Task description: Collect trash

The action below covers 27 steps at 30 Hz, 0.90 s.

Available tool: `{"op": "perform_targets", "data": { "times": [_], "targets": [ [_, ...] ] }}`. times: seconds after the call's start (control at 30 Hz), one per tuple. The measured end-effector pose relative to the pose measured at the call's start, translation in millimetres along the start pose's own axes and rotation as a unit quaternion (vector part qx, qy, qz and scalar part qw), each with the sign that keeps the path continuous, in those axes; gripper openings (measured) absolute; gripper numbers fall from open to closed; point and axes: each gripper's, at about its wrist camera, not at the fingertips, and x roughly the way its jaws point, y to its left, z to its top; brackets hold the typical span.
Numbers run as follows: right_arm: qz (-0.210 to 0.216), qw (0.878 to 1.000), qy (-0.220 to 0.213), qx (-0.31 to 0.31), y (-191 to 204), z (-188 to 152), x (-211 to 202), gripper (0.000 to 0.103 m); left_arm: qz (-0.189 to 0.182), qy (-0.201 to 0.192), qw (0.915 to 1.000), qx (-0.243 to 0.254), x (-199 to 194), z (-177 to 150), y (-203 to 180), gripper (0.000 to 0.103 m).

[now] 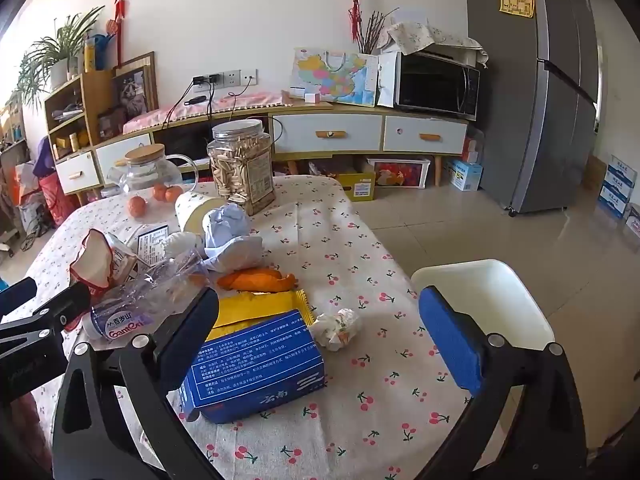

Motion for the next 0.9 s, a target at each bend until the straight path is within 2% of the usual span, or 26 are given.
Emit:
{"op": "perform_targets", "data": {
  "times": [0.9],
  "targets": [
    [0.004, 1.0, 0.009, 0.001, 3.8, -5.1, 7.1, 0.096, 0.004, 0.003, 0.9999, -0.011, 8.3, -3.8, 5.7, 0.096]
  ]
}}
